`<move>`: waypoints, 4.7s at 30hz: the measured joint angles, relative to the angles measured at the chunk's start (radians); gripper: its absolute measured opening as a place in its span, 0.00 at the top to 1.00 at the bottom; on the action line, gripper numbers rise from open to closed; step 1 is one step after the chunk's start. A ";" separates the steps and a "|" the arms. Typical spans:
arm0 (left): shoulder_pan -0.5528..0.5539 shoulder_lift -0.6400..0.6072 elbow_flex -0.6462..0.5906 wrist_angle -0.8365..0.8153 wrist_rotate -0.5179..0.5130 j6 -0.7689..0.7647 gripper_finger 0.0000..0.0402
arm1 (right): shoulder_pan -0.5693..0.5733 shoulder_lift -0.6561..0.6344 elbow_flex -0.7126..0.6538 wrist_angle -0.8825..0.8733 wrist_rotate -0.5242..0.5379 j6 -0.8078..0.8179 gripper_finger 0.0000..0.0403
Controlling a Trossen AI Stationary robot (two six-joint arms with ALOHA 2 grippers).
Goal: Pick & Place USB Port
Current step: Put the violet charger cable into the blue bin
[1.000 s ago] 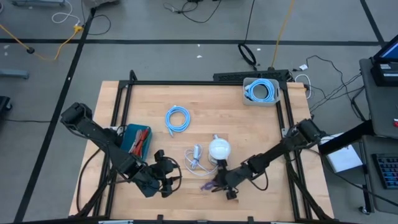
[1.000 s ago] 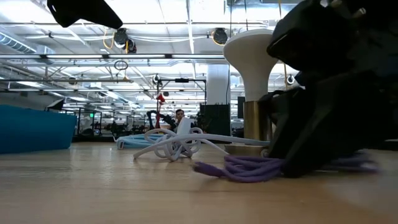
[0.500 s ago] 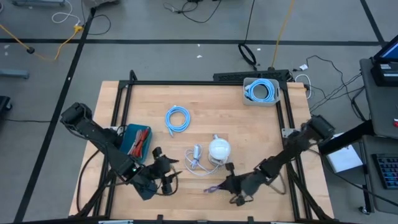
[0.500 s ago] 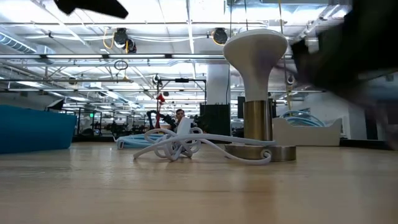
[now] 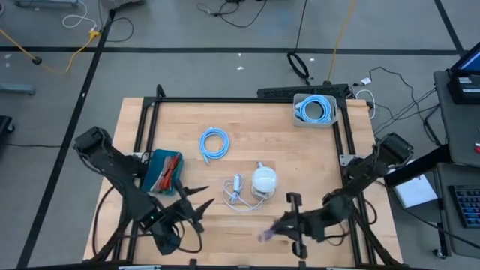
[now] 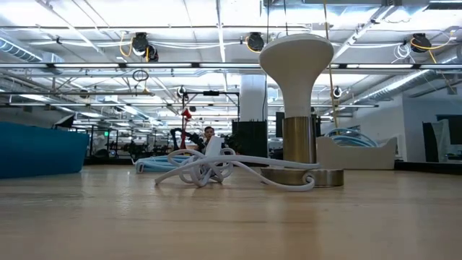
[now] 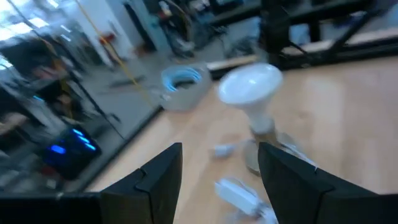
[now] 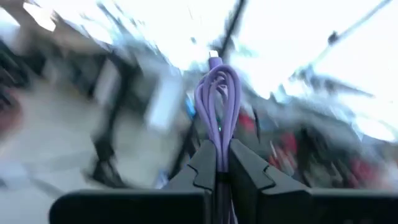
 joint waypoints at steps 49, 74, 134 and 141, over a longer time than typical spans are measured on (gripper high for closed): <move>0.313 0.091 0.003 1.143 0.779 0.927 0.47 | -0.333 0.113 0.166 0.090 -0.407 0.170 0.97; 0.068 -0.063 0.005 0.765 -0.040 0.593 0.97 | -0.149 0.014 0.186 -0.070 -0.049 -0.064 0.67; 1.015 -0.497 -0.275 -1.061 1.429 -0.530 0.97 | -0.016 -0.065 0.185 -0.206 0.385 -0.332 0.68; 0.855 -0.485 -0.302 -0.998 1.445 -0.668 0.97 | -0.016 -0.065 0.185 -0.206 0.384 -0.330 0.68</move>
